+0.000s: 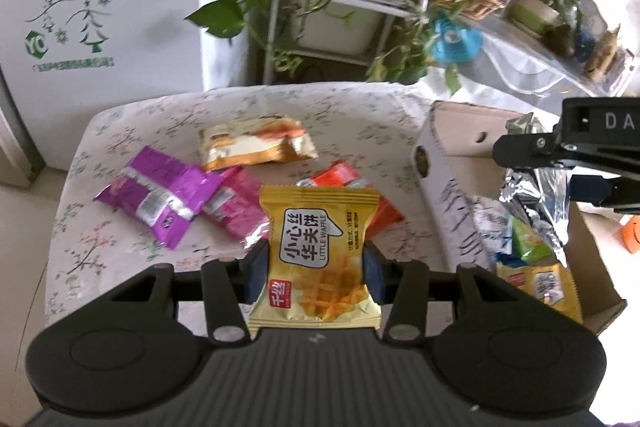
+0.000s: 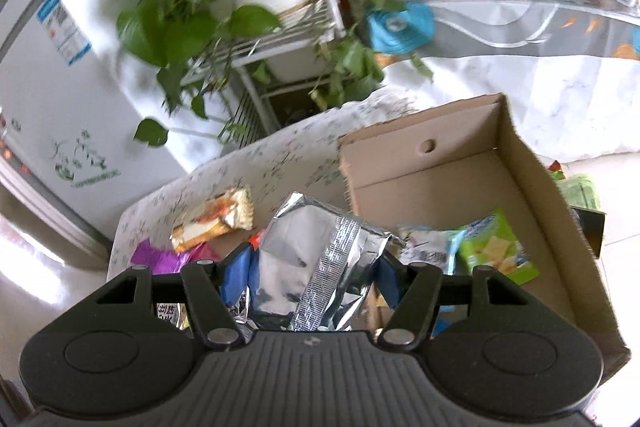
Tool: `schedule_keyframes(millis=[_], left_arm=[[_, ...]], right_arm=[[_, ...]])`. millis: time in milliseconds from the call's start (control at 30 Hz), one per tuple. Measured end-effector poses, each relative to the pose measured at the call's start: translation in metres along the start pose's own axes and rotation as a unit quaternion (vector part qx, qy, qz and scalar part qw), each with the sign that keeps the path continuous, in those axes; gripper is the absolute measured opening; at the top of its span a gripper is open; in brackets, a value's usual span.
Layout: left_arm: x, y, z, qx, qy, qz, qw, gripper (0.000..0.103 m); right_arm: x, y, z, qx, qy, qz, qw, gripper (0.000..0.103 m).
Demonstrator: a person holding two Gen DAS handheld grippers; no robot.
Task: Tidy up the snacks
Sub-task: 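Carry both packs over the box while the right gripper opens to drop the silver pack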
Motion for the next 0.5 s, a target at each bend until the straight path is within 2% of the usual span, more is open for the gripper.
schedule_keyframes(millis=[233,500], left_arm=[[-0.008,-0.004,-0.022,0.008,0.026,-0.014,0.9995,0.047],[-0.012,-0.007,-0.049,0.0,0.074,-0.004,0.9973,0.047]], right_arm=[[-0.025,-0.009,-0.032,0.05,0.012,-0.031,0.998,0.07],[-0.048,-0.015,-0.066,0.125,0.016,-0.064,0.99,0.07]])
Point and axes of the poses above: each gripper's, at about its wrist camera, not at the fingertips, and x roughly the way its jaws point, z to its left, y to its underside, the point moved 5 cm from there along x, roughly the way its jaws point, and after that the axes turned 15 degrees about -y, right-handed, at the moved point
